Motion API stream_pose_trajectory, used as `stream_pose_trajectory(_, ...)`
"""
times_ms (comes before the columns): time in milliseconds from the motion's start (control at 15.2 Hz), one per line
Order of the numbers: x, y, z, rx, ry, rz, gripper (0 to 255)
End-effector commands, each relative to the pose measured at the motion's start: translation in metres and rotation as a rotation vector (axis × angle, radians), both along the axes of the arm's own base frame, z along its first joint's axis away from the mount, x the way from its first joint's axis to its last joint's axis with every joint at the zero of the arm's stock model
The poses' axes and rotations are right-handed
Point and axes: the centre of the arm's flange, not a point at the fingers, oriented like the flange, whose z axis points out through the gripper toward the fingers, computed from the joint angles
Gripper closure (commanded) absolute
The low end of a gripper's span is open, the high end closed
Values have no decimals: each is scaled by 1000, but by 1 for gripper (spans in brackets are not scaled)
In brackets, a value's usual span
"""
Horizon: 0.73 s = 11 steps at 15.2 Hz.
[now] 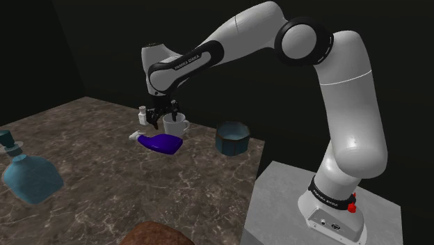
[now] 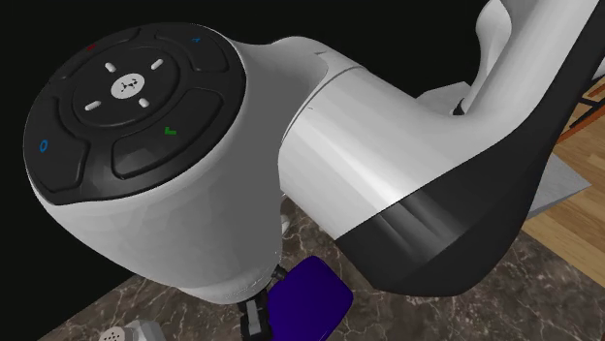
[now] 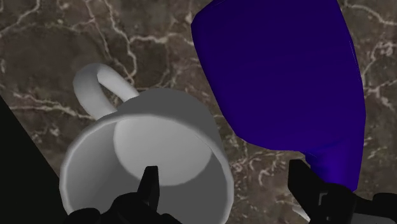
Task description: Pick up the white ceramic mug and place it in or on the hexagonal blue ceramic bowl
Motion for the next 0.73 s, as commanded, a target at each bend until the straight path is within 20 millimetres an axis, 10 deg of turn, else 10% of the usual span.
stream_pose_trajectory(0,0,0,0,0,0,0,255)
stream_pose_trajectory(660,0,0,5,0,0,0,255)
